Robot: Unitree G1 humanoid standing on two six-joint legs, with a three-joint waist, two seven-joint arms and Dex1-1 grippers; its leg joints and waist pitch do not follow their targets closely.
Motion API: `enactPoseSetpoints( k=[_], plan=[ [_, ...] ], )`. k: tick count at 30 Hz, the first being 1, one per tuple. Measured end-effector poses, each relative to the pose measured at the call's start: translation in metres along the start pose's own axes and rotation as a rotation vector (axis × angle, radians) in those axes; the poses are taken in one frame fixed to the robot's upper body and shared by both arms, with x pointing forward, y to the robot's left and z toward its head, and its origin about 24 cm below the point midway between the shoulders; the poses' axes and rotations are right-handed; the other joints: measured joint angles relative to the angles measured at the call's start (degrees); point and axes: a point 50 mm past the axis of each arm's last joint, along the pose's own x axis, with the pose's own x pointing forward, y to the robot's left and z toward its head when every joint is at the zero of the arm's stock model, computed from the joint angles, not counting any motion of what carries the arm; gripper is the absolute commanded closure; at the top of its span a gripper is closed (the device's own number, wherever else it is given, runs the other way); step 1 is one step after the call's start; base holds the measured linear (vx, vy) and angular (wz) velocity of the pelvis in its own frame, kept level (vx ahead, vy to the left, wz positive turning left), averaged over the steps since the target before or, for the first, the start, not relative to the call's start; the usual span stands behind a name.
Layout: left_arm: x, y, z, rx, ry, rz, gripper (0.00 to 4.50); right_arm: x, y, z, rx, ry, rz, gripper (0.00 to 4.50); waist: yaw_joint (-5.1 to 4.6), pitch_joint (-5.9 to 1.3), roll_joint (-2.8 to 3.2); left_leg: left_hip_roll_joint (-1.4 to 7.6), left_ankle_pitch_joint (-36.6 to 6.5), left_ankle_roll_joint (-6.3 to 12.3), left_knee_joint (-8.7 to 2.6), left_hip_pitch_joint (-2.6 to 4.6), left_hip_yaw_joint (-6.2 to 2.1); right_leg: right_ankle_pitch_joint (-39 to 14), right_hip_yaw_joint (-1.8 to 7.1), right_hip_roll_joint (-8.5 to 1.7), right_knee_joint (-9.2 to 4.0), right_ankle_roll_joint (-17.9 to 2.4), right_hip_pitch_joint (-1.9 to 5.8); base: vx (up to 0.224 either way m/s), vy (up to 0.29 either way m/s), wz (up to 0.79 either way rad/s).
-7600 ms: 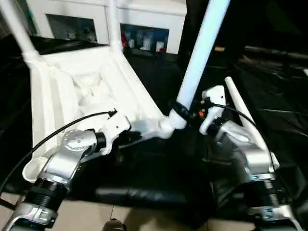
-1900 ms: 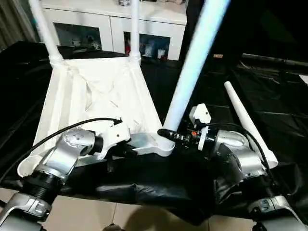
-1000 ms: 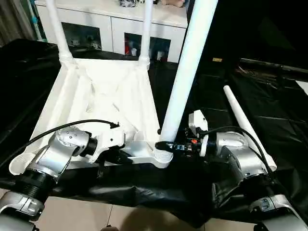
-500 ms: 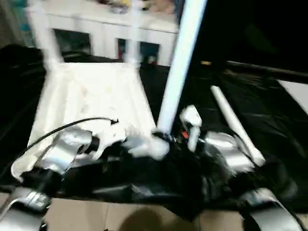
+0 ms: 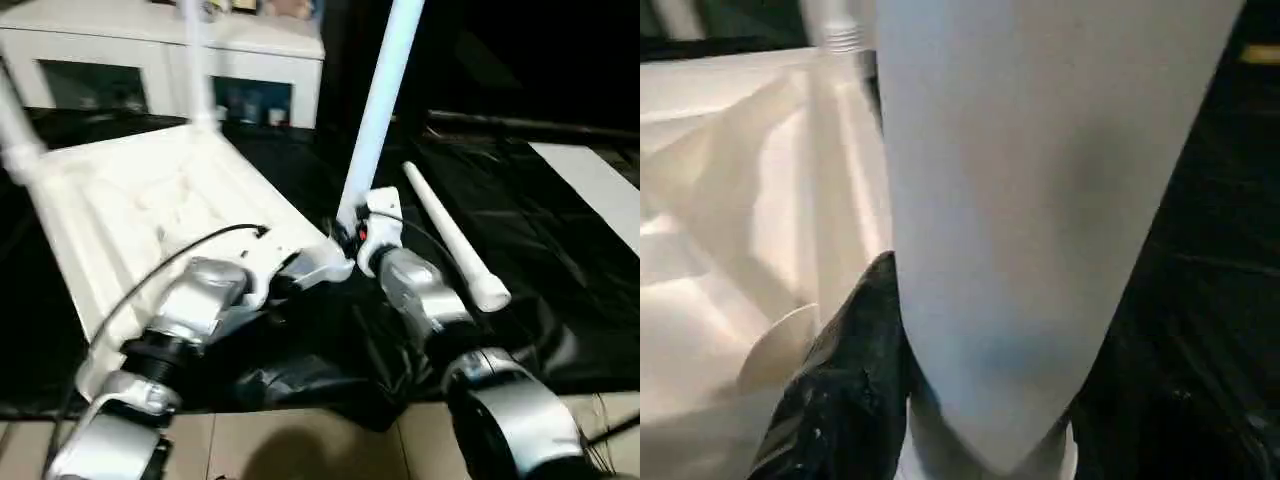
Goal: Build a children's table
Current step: Insert table leg to table base
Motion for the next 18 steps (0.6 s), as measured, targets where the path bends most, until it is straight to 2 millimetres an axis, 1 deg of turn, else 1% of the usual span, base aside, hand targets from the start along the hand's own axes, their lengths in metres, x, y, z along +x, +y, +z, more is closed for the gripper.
enactPoseSetpoints(
  k=[2, 4, 6, 10, 12, 14, 18],
  plan=[
    [-0.0007, -0.0003, 0.0017, 0.0, 0.001, 0.013, 4.5, 0.0017, 0.003, 0.0017, 0.007, -0.002, -0.023, 2.66, 0.0, 0.29, -0.1, 0.01, 0.0, 0.0, -0.09, 0.16, 0.0, 0.0, -0.1, -0.04, 0.0, 0.0, -0.01, 0.0, 0.0, 0.0],
    [-0.0009, -0.0002, 0.0028, 0.004, -0.001, 0.023, 4.5, 0.0029, 0.005, 0.0035, 0.005, -0.005, -0.037, 2.66, 0.02, 0.57, -0.11, 0.09, 0.0, -0.01, -0.14, 0.24, -0.13, 0.0, -0.48, -0.09, -0.16, 0.0, 0.02, 0.0, 0.0, 0.0],
    [-0.0009, 0.0001, 0.003, 0.005, -0.002, 0.031, 4.5, 0.0034, 0.0064, 0.0039, 0.001, -0.01, -0.043, 2.66, 0.1, 0.59, -0.07, 0.16, 0.0, -0.02, -0.41, 0.27, -0.13, 0.0, -0.85, -0.17, -0.41, 0.0, 0.04, 0.0, 0.0, 0.0],
    [-0.0012, 0.0005, 0.0038, 0.003, -0.002, 0.048, 4.5, 0.0057, 0.0096, 0.006, -0.003, -0.009, -0.055, 2.66, 0.22, 0.62, -0.08, 0.17, -0.4, -0.59, -1.1, 0.4, -0.08, 0.0, -1.04, -0.18, -0.94, 0.0, -0.07, 0.0, 0.0, 0.0],
    [-0.0016, 0.0006, 0.0042, 0.002, -0.001, 0.053, 4.5, 0.0059, 0.0102, 0.0063, -0.001, -0.016, -0.055, 2.66, 0.31, 0.65, -0.05, 0.25, -0.4, -0.59, -1.17, 0.39, -0.1, 0.0, -1.19, -0.19, -0.94, 0.0, -0.2, 0.0, 0.0, 0.0],
    [-0.0021, 0.0006, 0.0051, 0.004, -0.003, 0.055, 4.5, 0.0066, 0.0111, 0.0091, -0.004, -0.028, -0.052, 2.66, 0.43, 0.7, -0.07, 0.26, -0.4, -0.59, -1.21, 0.35, -0.11, 0.0, -1.22, -0.19, -0.93, 0.0, -0.34, 0.0, 0.0, 0.0],
    [-0.0026, 0.0005, 0.006, 0.005, -0.008, 0.054, 4.5, 0.0067, 0.0111, 0.0105, -0.004, -0.04, -0.03, 2.66, 0.44, 0.72, -0.14, 0.21, -0.4, -0.59, -1.19, 0.29, 0.02, 0.1, -0.98, -0.19, -0.93, -0.2, -0.49, 0.0, 0.0, 0.0]
  ],
)
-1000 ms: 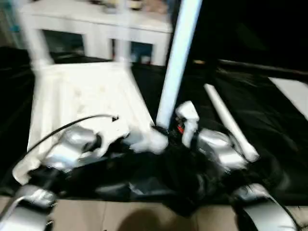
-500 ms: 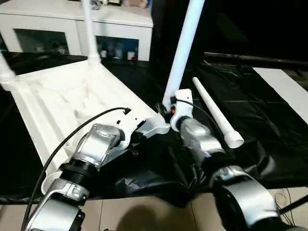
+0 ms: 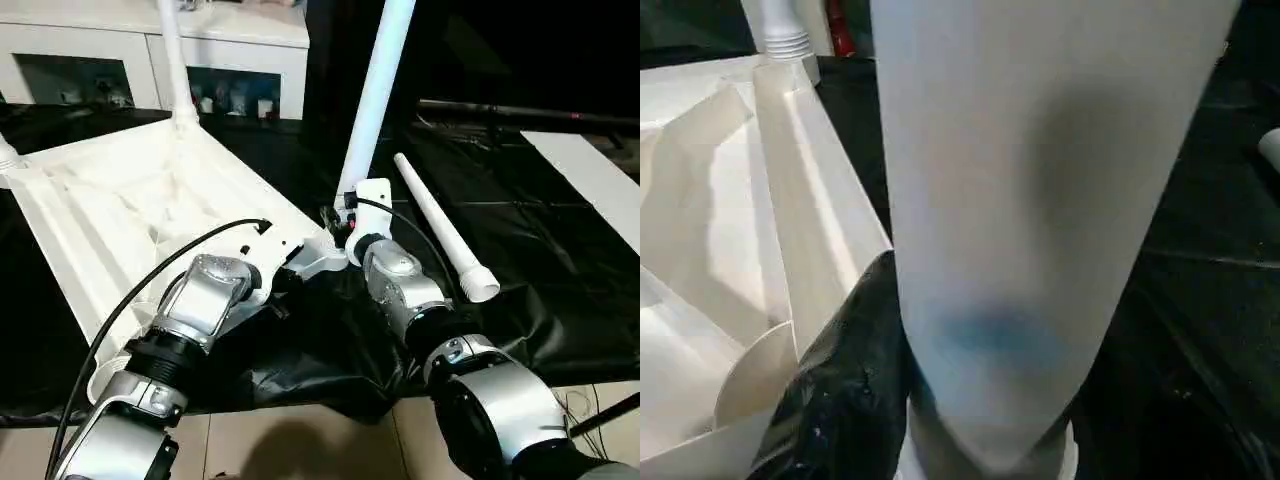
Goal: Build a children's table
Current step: Insert table leg to table base
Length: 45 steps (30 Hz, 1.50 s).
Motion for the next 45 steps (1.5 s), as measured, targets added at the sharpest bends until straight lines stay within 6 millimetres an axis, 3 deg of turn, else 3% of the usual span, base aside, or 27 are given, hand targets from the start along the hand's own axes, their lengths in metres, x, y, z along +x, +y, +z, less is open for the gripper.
enactPoseSetpoints(
  k=[1, 4, 7, 10, 15, 21, 26, 27, 33, 39, 45],
  plan=[
    [0.0, 0.0, 0.0, 0.001, -0.001, 0.0, 4.5, 0.0, 0.0, 0.0, -0.001, -0.002, 0.006, 2.31, 0.01, -0.01, -0.03, -0.02, 0.0, 0.0, 0.0, -0.04, 0.04, 0.0, 0.07, 0.0, 0.01, -0.1, -0.07, 0.0, 0.0, 0.0],
    [-0.001, 0.001, 0.001, 0.004, -0.009, 0.0, 4.5, 0.001, 0.002, 0.002, -0.012, -0.009, 0.029, 1.94, 0.09, -0.18, -0.3, -0.07, 0.0, 0.0, 0.02, -0.2, 0.44, 0.8, 0.57, 0.02, 0.14, -1.3, -0.21, 0.0, 0.0, 0.0],
    [-0.003, 0.003, 0.003, 0.025, -0.03, -0.003, 4.5, -0.002, 0.0, -0.011, 0.003, 0.03, 0.048, 1.83, 0.21, -0.1, -0.36, -0.07, 0.0, 0.0, 0.02, -0.51, 0.76, 1.4, 1.08, 0.15, 0.24, -1.5, -0.59, 0.0, 0.0, 0.0],
    [-0.005, 0.005, 0.004, 0.046, -0.055, -0.01, 4.5, -0.002, -0.002, -0.007, 0.024, 0.013, 0.083, 1.48, 0.34, -0.06, -0.47, -0.04, 0.0, 0.01, 0.21, -0.89, 1.49, 3.9, 1.6, 0.05, 0.27, -1.7, -1.13, 0.0, 0.0, 0.0],
    [-0.011, 0.009, 0.006, 0.091, -0.088, -0.023, 4.5, -0.004, -0.007, -0.002, 0.04, -0.013, 0.179, 1.03, 0.91, -0.04, -0.5, 0.18, 0.3, -0.41, 0.22, -1.29, 1.64, 5.6, 1.59, 0.12, 1.24, -1.2, -1.95, 0.0, 0.0, 0.0],
    [-0.021, 0.015, 0.007, 0.16, -0.117, -0.048, 4.5, -0.01, -0.017, 0.009, -0.014, -0.068, 0.306, 0.6, 2.04, 0.06, -0.34, 1.04, 1.3, -0.78, 0.37, -2.02, 1.69, 4.7, 1.33, 0.96, 2.11, -1.7, -2.84, 0.028, -0.021, 0.0],
    [-0.029, 0.016, -0.001, 0.233, -0.128, -0.132, 4.5, -0.021, -0.023, 0.01, -0.102, -0.082, 0.48, 0.38, 2.27, 0.07, -0.32, 1.08, 1.3, -0.67, 0.45, -2.05, 1.7, 4.7, 1.34, 0.98, 2.15, -1.8, -2.86, 0.0, 0.0, 0.0],
    [-0.031, 0.016, -0.004, 0.25, -0.127, -0.157, 4.5, -0.023, -0.027, 0.009, -0.112, -0.077, 0.497, 0.15, 2.43, 0.08, -0.3, 1.08, 1.2, -0.85, 0.53, -2.03, 1.7, 4.7, 1.37, 0.96, 2.17, -1.8, -2.82, 0.0, 0.0, 0.0],
    [-0.037, 0.012, -0.013, 0.325, -0.114, -0.283, 4.5, -0.039, -0.036, 0.008, -0.213, -0.021, 0.706, 0.15, 2.8, 0.09, -0.29, 1.15, 1.2, -0.92, 1.11, -1.9, 1.69, 4.7, 1.47, 0.91, 2.46, -1.8, -2.38, 0.0, 0.0, 0.0],
    [-0.04, 0.011, -0.016, 0.343, -0.119, -0.352, 4.5, -0.051, -0.041, 0.0, -0.251, 0.044, 0.841, 0.15, 2.96, 0.09, -0.3, 1.15, 1.2, -0.91, 1.4, -1.98, 1.68, 4.7, 1.53, 0.9, 2.76, -1.7, -2.45, 0.0, 0.0, 0.0],
    [-0.042, 0.011, -0.019, 0.354, -0.12, -0.372, 4.5, -0.057, -0.048, -0.002, -0.267, 0.074, 0.855, 0.3, 3.1, 0.09, -0.3, 1.17, 1.2, -0.91, 1.51, -1.95, 1.65, 4.6, 1.5, 0.9, 2.99, -1.7, -2.49, 0.0, 0.0, 0.0]
  ],
)
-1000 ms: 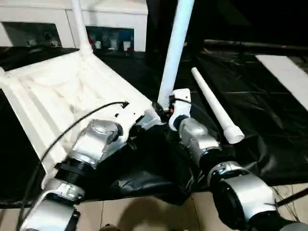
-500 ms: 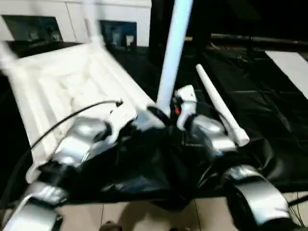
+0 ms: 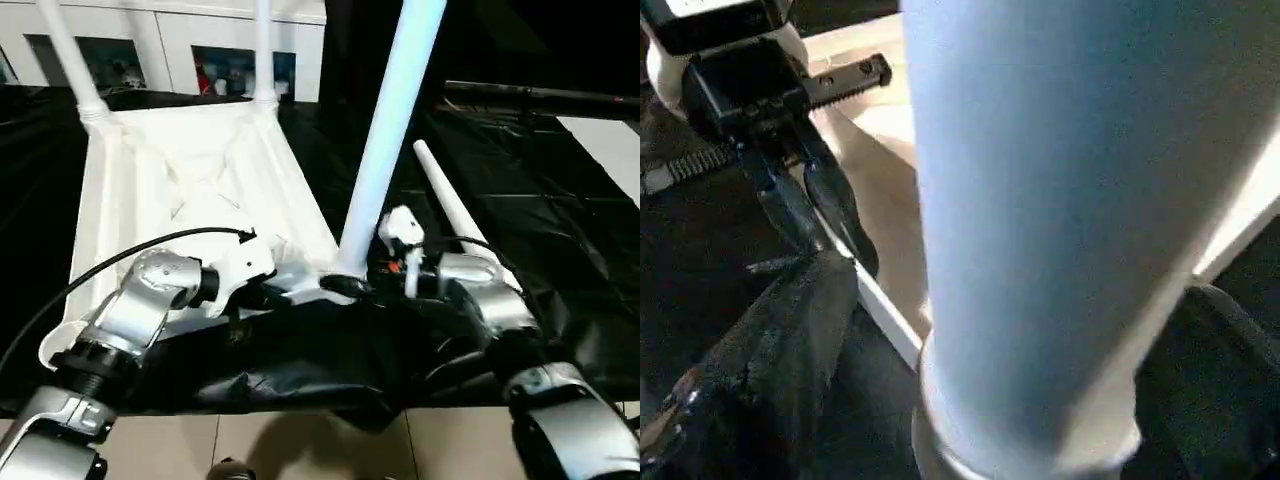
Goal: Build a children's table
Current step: Insert table leg to table base, then rotate leg to tighten
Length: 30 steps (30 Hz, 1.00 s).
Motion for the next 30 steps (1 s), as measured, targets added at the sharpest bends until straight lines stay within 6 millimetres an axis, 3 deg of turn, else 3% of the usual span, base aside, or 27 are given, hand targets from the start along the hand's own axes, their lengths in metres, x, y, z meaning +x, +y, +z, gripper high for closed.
enactPoseSetpoints(
  k=[16, 26, 30],
  plan=[
    [-0.001, -0.001, -0.002, 0.015, -0.002, -0.028, 4.5, 0.001, 0.001, -0.003, -0.013, 0.035, -0.018, 1.7, 0.07, 0.0, 0.01, 0.0, 0.0, 0.0, 0.29, -0.01, -0.07, 0.0, 0.0, 0.0, 0.18, 0.0, 0.05, 0.0, 0.0, 0.0],
    [-0.002, -0.002, -0.005, 0.01, 0.004, -0.025, 4.5, 0.004, 0.002, -0.006, -0.007, 0.039, -0.029, 1.88, -0.09, -0.03, -0.03, 0.02, 0.0, 0.0, 0.44, 0.08, -0.09, 0.0, 0.01, 0.0, 0.33, 0.0, 0.12, 0.0, 0.0, 0.0],
    [0.004, 0.003, -0.005, -0.02, 0.01, 0.062, 4.5, 0.015, -0.001, -0.013, 0.076, -0.017, -0.204, 1.89, -0.78, -0.07, -0.01, 0.0, 0.0, -0.05, 0.46, 0.44, -0.09, 0.0, 0.08, 0.0, 0.42, -0.1, 0.33, 0.0, 0.0, 0.0]
  ],
)
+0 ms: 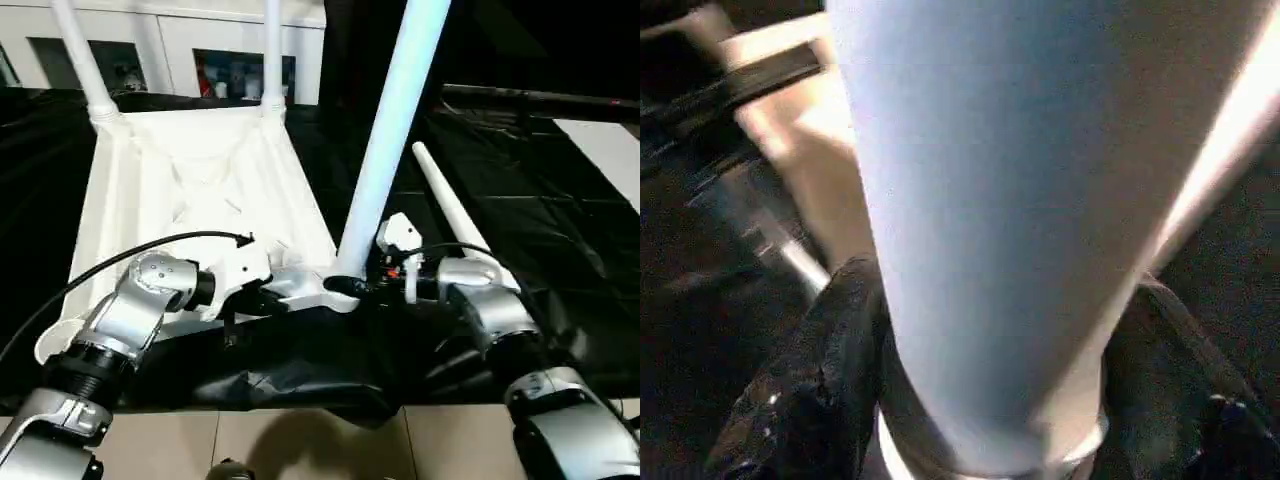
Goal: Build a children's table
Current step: Rotate leg to tighten
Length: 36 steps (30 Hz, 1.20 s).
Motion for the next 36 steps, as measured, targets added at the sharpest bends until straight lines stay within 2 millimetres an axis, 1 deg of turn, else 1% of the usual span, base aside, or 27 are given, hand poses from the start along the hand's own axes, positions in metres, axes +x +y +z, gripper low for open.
enactPoseSetpoints(
  k=[3, 5, 9, 12, 16, 19, 20, 21, 22, 23, 24, 25, 26, 27, 29, 32, 36],
  plan=[
    [0.014, 0.005, 0.005, -0.07, 0.009, 0.068, 4.5, 0.01, -0.003, -0.003, 0.056, -0.023, -0.183, 1.89, -0.61, 0.0, 0.01, -0.03, 0.0, -0.02, -0.03, 0.56, -0.02, -0.2, 0.03, 0.0, -0.03, 0.4, 0.43, 0.0, 0.0, 0.0],
    [0.022, 0.008, 0.01, -0.106, 0.015, 0.112, 4.5, 0.016, -0.005, -0.002, 0.085, -0.029, -0.292, 1.89, -0.7, -0.01, 0.03, -0.06, 0.0, -0.02, -0.02, 0.59, -0.05, -0.2, 0.03, -0.01, -0.07, 0.4, 0.44, 0.0, 0.0, 0.0],
    [0.047, 0.008, 0.026, -0.218, -0.008, 0.208, 4.5, 0.03, -0.01, 0.002, 0.161, -0.025, -0.544, 1.89, -0.67, -0.03, 0.02, -0.12, 0.0, -0.02, 0.02, 0.59, -0.05, -0.2, 0.07, -0.07, -0.19, 0.4, 0.48, 0.0, 0.0, 0.0],
    [0.057, 0.006, 0.033, -0.253, -0.019, 0.249, 4.5, 0.035, -0.012, 0.005, 0.192, -0.017, -0.647, 1.89, -0.59, -0.08, -0.04, -0.16, 0.0, -0.01, 0.01, 0.56, -0.03, -0.2, 0.08, -0.16, -0.18, 0.4, 0.48, 0.0, 0.0, 0.0],
    [0.059, 0.005, 0.035, -0.253, -0.024, 0.264, 4.5, 0.04, -0.011, 0.009, 0.214, -0.02, -0.695, 1.89, -0.57, -0.14, -0.13, -0.17, 0.0, 0.0, -0.17, 0.52, -0.03, -0.2, -0.01, -0.15, -0.18, 0.4, 0.46, 0.0, 0.0, 0.0],
    [0.056, 0.006, 0.034, -0.248, -0.022, 0.27, 4.5, 0.04, -0.01, 0.009, 0.214, -0.038, -0.679, 1.89, -0.62, -0.14, -0.14, -0.16, 0.0, 0.0, -0.21, 0.49, -0.03, -0.2, -0.08, -0.14, -0.17, 0.4, 0.43, 0.0, 0.0, 0.0],
    [0.056, 0.006, 0.034, -0.248, -0.022, 0.269, 4.5, 0.04, -0.011, 0.009, 0.215, -0.045, -0.671, 1.33, -0.63, -0.14, -0.13, -0.15, 0.0, 0.0, -0.21, 0.48, -0.03, -0.2, -0.08, -0.14, -0.17, 0.4, 0.42, 0.0, 0.0, 0.0],
    [0.054, 0.007, 0.033, -0.245, -0.022, 0.271, 4.5, 0.04, -0.011, 0.01, 0.227, -0.062, -0.649, 1.19, -0.64, -0.14, -0.14, -0.14, 0.0, 0.0, -0.21, 0.48, -0.04, -0.2, -0.09, -0.13, -0.18, 0.4, 0.42, 0.0, 0.0, 0.0],
    [0.052, 0.008, 0.031, -0.241, -0.018, 0.281, 4.5, 0.041, -0.009, 0.01, 0.233, -0.078, -0.617, 1.19, -0.87, -0.14, -0.14, -0.12, 0.0, 0.0, -0.22, 0.49, -0.04, -0.2, -0.09, -0.11, -0.17, 0.4, 0.4, 0.0, 0.0, 0.0],
    [0.049, 0.01, 0.03, -0.24, -0.015, 0.293, 4.5, 0.042, -0.006, 0.01, 0.24, -0.091, -0.592, 1.06, -1.16, -0.13, -0.15, -0.08, 0.0, 0.0, -0.21, 0.48, -0.05, -0.2, -0.1, -0.06, -0.17, 0.4, 0.37, 0.0, 0.0, 0.0],
    [0.046, 0.012, 0.028, -0.236, -0.013, 0.304, 4.5, 0.042, -0.005, 0.009, 0.242, -0.103, -0.566, 1.06, -1.44, -0.12, -0.16, -0.06, 0.0, -0.01, -0.21, 0.41, -0.07, -0.2, -0.12, -0.03, -0.17, 0.4, 0.29, 0.0, 0.0, 0.0],
    [0.045, 0.013, 0.027, -0.23, -0.012, 0.308, 4.5, 0.042, -0.005, 0.009, 0.237, -0.108, -0.543, 0.94, -1.59, -0.12, -0.16, -0.05, 0.0, -0.01, -0.21, 0.39, -0.08, -0.2, -0.12, -0.02, -0.16, 0.4, 0.26, 0.0, 0.0, 0.0],
    [0.042, 0.013, 0.025, -0.223, -0.013, 0.309, 4.5, 0.04, -0.005, 0.009, 0.228, -0.111, -0.51, 0.84, -1.78, -0.12, -0.16, -0.05, 0.0, -0.01, -0.21, 0.39, -0.08, -0.2, -0.11, -0.01, -0.16, 0.4, 0.26, 0.0, 0.0, 0.0],
    [0.039, 0.013, 0.024, -0.209, -0.015, 0.302, 4.5, 0.036, -0.006, 0.009, 0.2, -0.108, -0.46, 0.84, -1.89, -0.11, -0.15, -0.05, 0.0, -0.02, -0.23, 0.37, -0.09, -0.2, -0.12, 0.0, -0.17, 0.3, 0.25, 0.0, 0.0, 0.0],
    [0.035, 0.012, 0.02, -0.191, -0.018, 0.281, 4.5, 0.029, -0.008, 0.009, 0.162, -0.099, -0.389, 0.64, -1.9, -0.1, -0.13, -0.05, 0.0, -0.01, -0.28, 0.36, -0.09, -0.1, -0.12, -0.01, -0.19, 0.3, 0.25, 0.0, 0.0, 0.0],
    [0.026, 0.012, 0.015, -0.151, -0.026, 0.232, 4.5, 0.016, -0.011, 0.011, 0.083, -0.083, -0.257, 0.64, -1.68, -0.08, -0.1, -0.05, 0.0, -0.01, -0.39, 0.38, -0.08, 0.0, -0.13, 0.0, -0.2, 0.1, 0.24, 0.0, 0.0, 0.0],
    [0.012, 0.007, 0.007, -0.087, -0.028, 0.13, 4.5, 0.001, -0.011, 0.01, 0.007, -0.04, -0.098, 0.64, -0.82, -0.08, -0.09, -0.04, 0.0, -0.01, -0.4, 0.33, -0.08, 0.0, -0.14, 0.0, -0.27, 0.1, 0.23, 0.0, 0.0, 0.0]
  ],
)
